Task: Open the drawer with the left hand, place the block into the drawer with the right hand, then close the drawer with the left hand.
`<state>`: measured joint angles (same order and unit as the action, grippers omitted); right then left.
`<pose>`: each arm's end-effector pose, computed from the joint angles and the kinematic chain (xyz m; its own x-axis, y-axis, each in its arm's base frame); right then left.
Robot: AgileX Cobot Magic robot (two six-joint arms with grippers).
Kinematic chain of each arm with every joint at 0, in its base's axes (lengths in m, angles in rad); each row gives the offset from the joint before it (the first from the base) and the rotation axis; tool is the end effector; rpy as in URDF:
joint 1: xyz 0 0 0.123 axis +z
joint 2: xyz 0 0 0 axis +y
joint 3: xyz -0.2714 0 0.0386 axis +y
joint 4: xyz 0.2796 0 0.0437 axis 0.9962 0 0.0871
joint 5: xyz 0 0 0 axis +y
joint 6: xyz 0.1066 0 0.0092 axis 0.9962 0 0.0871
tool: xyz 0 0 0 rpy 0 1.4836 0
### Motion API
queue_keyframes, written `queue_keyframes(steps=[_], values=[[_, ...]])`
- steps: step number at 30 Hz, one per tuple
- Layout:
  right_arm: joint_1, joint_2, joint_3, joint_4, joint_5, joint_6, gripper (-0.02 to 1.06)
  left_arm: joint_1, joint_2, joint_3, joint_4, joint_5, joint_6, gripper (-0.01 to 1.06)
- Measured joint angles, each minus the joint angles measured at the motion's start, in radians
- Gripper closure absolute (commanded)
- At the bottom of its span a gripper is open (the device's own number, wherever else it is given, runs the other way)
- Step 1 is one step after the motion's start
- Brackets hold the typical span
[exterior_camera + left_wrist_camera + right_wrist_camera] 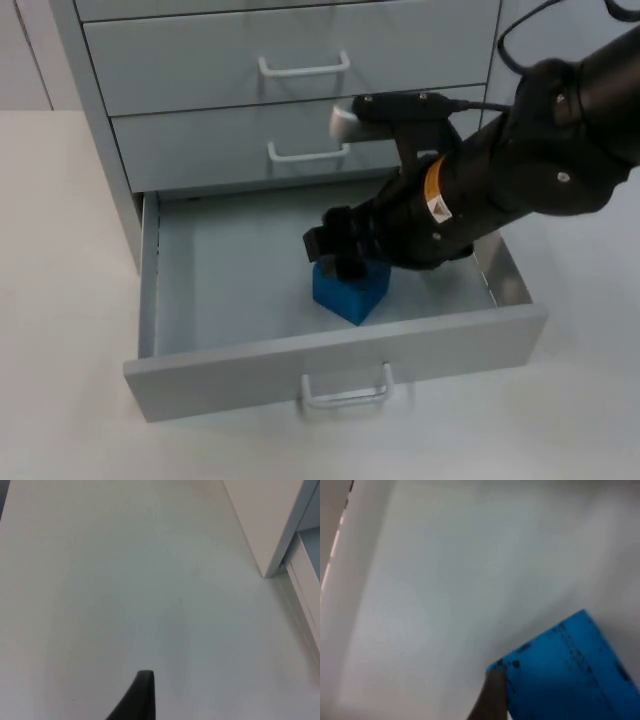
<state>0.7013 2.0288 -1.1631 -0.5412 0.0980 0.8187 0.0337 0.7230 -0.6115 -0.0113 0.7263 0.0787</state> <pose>0.3386 0.2788 0.0835 -0.7287 -0.2546 -0.6358 -0.4351 0.8890 0.1427 0.1828 0.0054 0.2708 -0.6820 0.0472 -0.7299 0.0197 0.9987 0.0462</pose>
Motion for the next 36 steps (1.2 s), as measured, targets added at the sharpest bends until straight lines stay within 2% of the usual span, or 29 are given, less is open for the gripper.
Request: queue_keyframes(steps=[2,5,6,11,12,15,22,30,36], values=[[0.0,-0.02,0.0,0.0,0.016,0.0,0.33,0.0,0.0,0.0,0.0,0.0,0.0,0.0],[0.004,-0.142,0.0,0.0,0.115,-0.002,0.33,0.0,0.0,0.0,0.0,0.0,0.0,0.0],[0.004,-0.142,0.0,0.0,0.115,-0.002,0.33,0.0,0.0,0.0,0.0,0.0,0.0,0.0],[0.05,-0.326,0.0,0.0,0.369,-0.076,0.33,0.0,0.0,0.0,0.0,0.0,0.0,0.0],[0.05,-0.326,0.0,0.0,0.369,-0.076,0.33,0.0,0.0,0.0,0.0,0.0,0.0,0.0],[0.085,-0.409,0.04,0.051,0.451,-0.142,0.33,0.0,0.0,0.0,0.0,0.0,0.0,0.0],[0.095,-0.481,0.141,0.144,0.461,-0.215,0.33,0.0,0.0,0.0,0.0,0.0,0.0,0.0],[0.095,-0.498,0.207,0.175,0.461,-0.25,0.33,0.0,0.0,0.0,0.0,0.0,0.0,0.0],[0.076,-0.501,0.234,0.213,0.469,-0.319,0.33,0.0,0.0,0.0,0.0,0.0,0.0,0.0]])
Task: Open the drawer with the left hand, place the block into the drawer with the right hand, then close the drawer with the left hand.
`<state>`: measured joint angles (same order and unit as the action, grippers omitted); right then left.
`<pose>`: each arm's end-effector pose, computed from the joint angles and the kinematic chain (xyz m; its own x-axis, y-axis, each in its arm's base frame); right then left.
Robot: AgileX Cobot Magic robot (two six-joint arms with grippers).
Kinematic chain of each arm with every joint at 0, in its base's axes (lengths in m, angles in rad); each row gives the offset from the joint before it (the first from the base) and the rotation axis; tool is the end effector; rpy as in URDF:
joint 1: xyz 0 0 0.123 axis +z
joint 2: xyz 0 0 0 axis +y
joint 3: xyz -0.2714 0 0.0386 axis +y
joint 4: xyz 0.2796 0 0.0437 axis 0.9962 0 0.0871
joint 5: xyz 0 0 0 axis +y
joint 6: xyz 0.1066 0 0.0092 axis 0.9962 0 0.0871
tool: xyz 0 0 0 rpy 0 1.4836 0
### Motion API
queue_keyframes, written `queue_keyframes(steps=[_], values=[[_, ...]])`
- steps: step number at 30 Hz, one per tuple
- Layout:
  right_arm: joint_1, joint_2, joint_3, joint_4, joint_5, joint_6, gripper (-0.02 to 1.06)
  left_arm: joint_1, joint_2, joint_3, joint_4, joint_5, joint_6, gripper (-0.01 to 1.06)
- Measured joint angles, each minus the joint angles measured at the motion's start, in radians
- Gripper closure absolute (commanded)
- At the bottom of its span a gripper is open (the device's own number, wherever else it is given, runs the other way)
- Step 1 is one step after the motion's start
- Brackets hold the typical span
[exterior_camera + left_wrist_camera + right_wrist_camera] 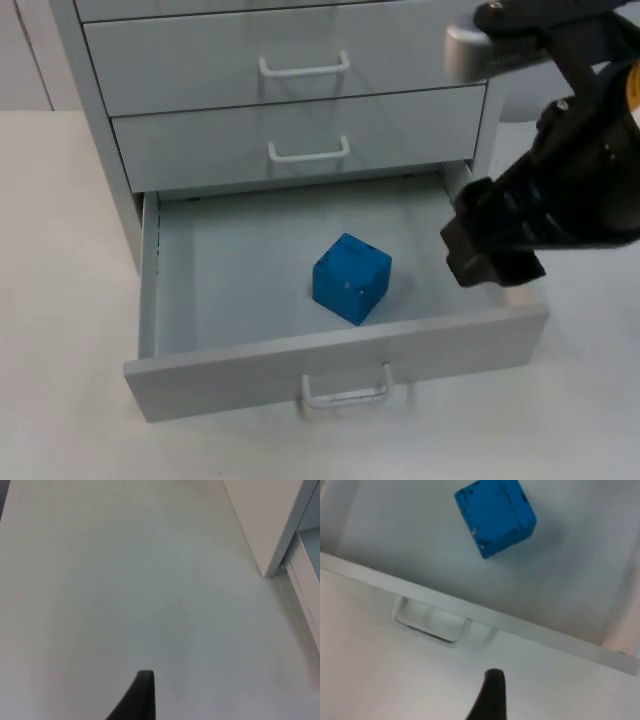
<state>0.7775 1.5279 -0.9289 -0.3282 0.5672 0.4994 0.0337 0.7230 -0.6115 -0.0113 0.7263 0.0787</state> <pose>0.2513 0.2214 0.1826 -0.7422 -0.4293 -0.5147 -0.4797 0.8765 -0.0394 0.1828 0.0054 0.2708 -0.6820 0.0472 -0.7299 0.0197 0.9987 0.0462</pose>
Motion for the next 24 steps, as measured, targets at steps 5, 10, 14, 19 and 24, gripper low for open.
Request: queue_keyframes(steps=[5,10,14,19,24], values=[[-0.126,0.0,0.005,0.032,0.006,-0.059,0.33,0.0,0.0,0.0,0.0,0.0,0.0,0.0],[-0.318,0.0,0.005,0.167,0.013,-0.202,0.33,0.0,0.0,0.0,0.0,0.0,0.0,0.0],[-0.498,0.0,0.005,0.31,0.042,-0.36,0.33,0.0,0.0,0.0,0.0,0.0,0.0,0.0],[-0.678,0.0,0.005,0.348,0.107,-0.438,0.33,0.0,0.0,0.0,0.0,0.0,0.0,0.0],[-0.82,0.0,0.029,0.357,0.158,-0.499,0.33,0.0,0.0,0.0,0.0,0.0,0.0,0.0]])
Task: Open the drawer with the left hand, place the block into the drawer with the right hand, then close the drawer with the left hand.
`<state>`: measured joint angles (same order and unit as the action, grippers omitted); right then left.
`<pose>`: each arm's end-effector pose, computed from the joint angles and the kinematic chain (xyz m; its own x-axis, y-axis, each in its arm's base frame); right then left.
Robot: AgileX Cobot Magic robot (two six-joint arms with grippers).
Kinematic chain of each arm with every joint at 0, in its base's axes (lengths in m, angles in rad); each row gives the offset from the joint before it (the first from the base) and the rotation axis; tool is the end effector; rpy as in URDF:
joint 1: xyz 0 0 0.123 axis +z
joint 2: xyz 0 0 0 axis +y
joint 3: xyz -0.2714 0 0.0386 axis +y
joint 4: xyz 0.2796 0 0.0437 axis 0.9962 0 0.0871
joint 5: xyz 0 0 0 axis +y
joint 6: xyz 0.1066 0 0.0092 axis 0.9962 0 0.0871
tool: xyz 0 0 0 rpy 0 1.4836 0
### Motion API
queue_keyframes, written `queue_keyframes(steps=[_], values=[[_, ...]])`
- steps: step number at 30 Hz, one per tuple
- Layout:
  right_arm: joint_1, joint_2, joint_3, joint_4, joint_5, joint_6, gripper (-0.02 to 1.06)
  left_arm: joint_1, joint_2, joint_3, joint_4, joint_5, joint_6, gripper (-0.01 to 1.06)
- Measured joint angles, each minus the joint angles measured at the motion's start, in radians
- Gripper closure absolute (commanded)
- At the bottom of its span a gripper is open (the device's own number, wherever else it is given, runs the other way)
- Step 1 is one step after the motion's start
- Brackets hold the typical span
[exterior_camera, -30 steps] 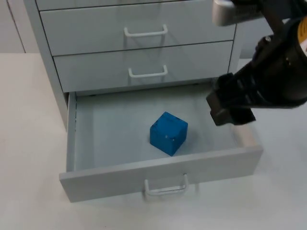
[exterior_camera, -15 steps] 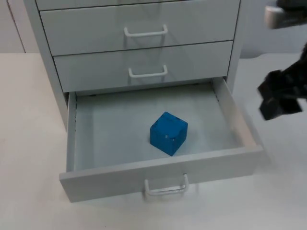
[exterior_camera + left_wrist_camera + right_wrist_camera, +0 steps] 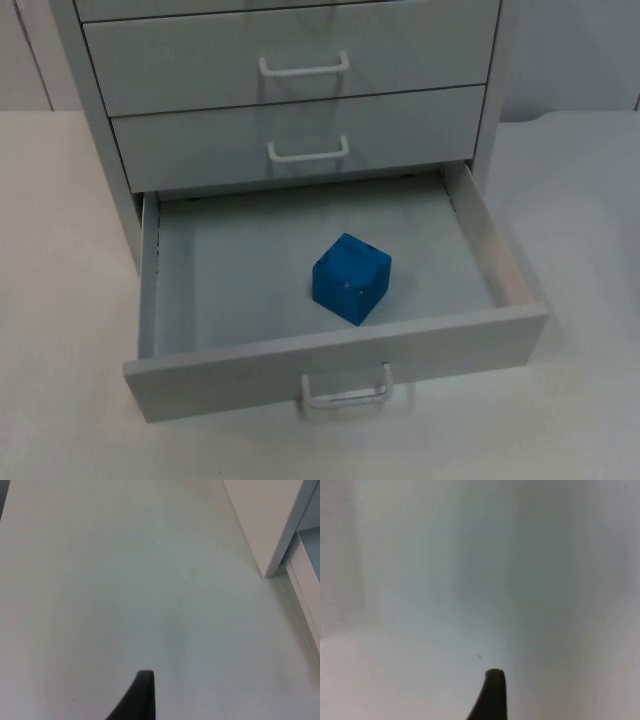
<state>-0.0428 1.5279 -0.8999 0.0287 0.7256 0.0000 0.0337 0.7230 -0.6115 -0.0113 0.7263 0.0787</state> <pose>0.3106 -0.0113 0.1648 -0.9521 0.0623 -0.2994 0.0575 0.9980 0.0246 0.1828 0.0054 0.2708 -0.6820 0.0472 -0.7299 0.0197 0.9987 0.0462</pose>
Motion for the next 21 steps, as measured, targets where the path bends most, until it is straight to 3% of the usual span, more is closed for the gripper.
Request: queue_keyframes(steps=[3,9,16,21], values=[[-0.048,-0.002,0.017,0.002,0.028,0.0,0.33,0.0,0.0,0.0,0.0,0.0,0.0,0.0],[-0.024,-0.038,0.022,-0.006,0.037,0.0,0.33,0.0,0.0,0.0,0.0,-0.002,0.0,0.0],[0.002,-0.234,0.022,-0.017,0.043,-0.007,0.33,0.0,0.0,0.0,0.0,-0.004,0.0,0.0],[0.002,-0.406,0.022,-0.017,0.106,-0.007,0.33,0.0,0.0,0.0,0.0,-0.004,0.0,0.0]])
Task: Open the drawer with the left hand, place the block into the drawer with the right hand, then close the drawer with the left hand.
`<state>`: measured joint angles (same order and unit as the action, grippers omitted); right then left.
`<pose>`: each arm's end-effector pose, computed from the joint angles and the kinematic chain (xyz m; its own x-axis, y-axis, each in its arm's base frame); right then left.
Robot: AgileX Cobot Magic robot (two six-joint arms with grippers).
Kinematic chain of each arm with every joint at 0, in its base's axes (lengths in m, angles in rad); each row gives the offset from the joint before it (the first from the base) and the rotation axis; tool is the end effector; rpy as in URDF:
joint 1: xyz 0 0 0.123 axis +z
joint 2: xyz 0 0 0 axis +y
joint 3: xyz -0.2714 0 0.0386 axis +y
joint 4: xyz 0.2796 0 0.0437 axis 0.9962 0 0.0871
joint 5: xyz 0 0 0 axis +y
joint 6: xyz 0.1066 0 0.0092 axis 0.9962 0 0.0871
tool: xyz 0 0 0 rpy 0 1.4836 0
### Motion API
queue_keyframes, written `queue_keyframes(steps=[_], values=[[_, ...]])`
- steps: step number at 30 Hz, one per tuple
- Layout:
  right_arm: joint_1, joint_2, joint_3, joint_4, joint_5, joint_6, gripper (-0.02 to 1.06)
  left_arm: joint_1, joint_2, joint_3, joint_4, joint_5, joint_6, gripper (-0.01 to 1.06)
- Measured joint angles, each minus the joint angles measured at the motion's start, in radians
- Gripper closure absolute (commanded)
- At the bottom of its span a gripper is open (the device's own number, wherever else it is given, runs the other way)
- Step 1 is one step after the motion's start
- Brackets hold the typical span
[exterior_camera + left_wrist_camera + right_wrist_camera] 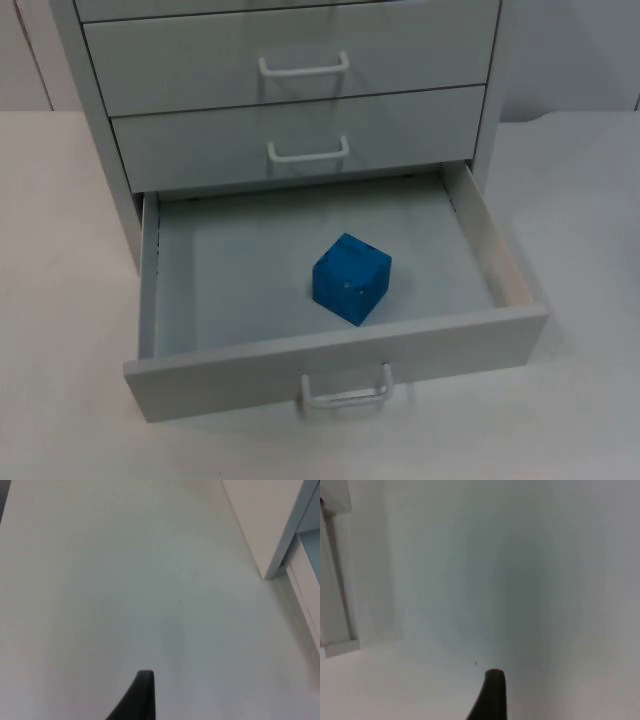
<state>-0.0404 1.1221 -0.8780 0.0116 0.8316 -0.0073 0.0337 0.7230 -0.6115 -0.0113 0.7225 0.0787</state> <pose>0.2575 -0.0095 0.2697 -0.8345 0.0342 -0.5500 0.0361 0.9993 0.0074 0.1831 0.0054 0.2711 -0.6792 0.0473 -0.7324 0.0195 0.9987 0.0464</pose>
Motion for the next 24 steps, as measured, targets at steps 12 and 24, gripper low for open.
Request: queue_keyframes(steps=[12,24], values=[[0.0,-0.218,0.007,-0.002,0.058,-0.041,0.33,0.0,0.0,0.0,-0.061,-0.014,0.0,0.0],[0.0,-0.226,0.119,0.021,-0.019,-0.058,0.02,0.0,0.0,0.0,-0.072,-0.022,0.0,0.0]])
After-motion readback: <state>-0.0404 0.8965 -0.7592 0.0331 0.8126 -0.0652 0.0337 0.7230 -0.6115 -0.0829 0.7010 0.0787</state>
